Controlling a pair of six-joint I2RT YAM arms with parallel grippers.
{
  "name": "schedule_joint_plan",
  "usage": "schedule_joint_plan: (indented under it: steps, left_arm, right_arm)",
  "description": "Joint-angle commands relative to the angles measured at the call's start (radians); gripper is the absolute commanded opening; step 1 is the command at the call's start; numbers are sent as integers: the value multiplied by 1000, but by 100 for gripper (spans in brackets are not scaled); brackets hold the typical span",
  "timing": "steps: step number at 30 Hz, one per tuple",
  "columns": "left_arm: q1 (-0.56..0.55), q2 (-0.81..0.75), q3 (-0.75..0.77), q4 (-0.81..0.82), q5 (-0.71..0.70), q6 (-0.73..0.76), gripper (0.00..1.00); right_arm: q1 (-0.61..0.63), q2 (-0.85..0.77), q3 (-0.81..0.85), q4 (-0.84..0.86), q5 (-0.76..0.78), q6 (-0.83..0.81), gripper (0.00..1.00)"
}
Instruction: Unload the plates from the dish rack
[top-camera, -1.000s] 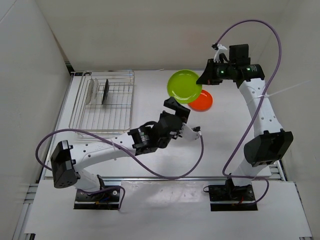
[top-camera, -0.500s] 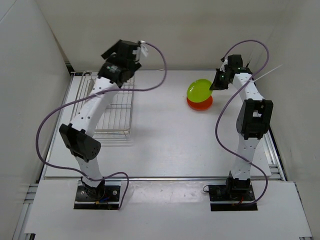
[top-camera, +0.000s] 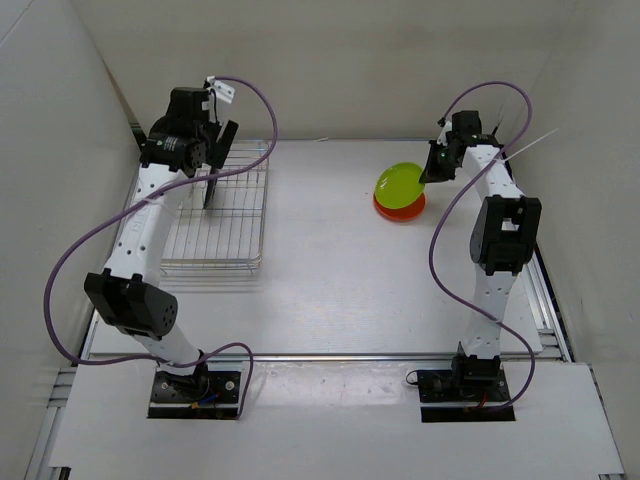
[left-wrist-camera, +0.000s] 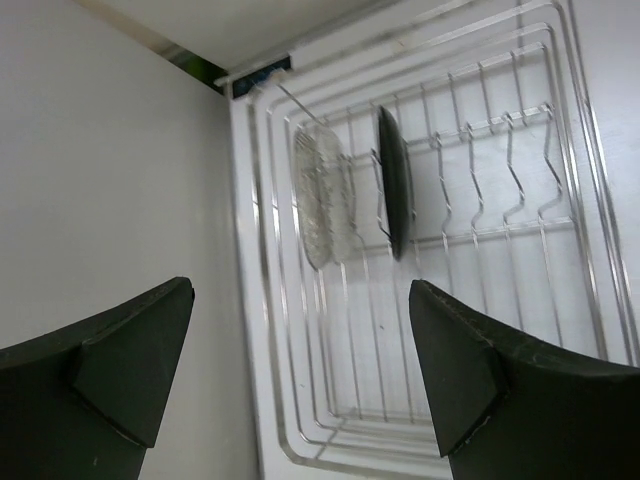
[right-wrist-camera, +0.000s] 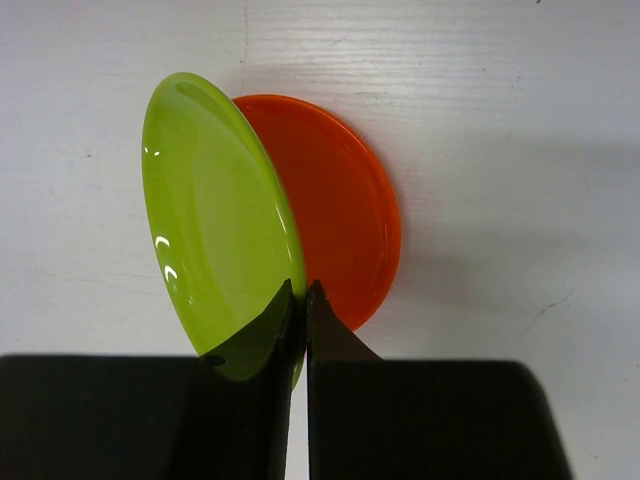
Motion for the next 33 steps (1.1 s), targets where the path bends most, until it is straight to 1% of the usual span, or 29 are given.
schedule_joint_plan:
  steps: [1,6,10,11,14,16,17,20,26,28,30,33]
  left_arm:
    - [-2,-98,-92,41,105,-64,100]
    - [-2,-116,-113,41,115,-86,100]
    - [-2,-145,-133,50,157,-123,100]
    - [-2,-146,-133,50,158,-123,100]
    - [-2,-168,-167,61,176,-146,100]
    - [-2,-169,-201,73,187,-155,100]
    - [-2,-178,-213,82,187,-155,100]
    - [7,-178,-256,82,210,-173,100]
    - [17,-178,-325,104,263,-212,100]
    - [17,-189,-347,114,277,-212,100]
    - [17,-198,-367,115,287,-212,100]
    - [17,-207,-377,115,287,-212,100]
  right_arm:
    - [-6,14,35,-6,10,-16,4]
    - [-6,24,35,-16,23,-25,6]
    - [-6,24,26,-16,33,-25,14]
    - [-6,24,26,-16,33,-34,14]
    - [-6,34,17,-16,44,-34,20]
    - [-6,34,17,-16,44,-34,20]
    - [-6,34,17,-16,44,-34,24]
    - [-6,34,17,-16,44,-43,30]
    - [-6,34,-2,-16,35,-52,33]
    - [-6,34,-2,-16,35,-52,40]
    - [-6,34,-2,-16,26,-52,42]
    - [-6,34,-2,-16,15,-52,50]
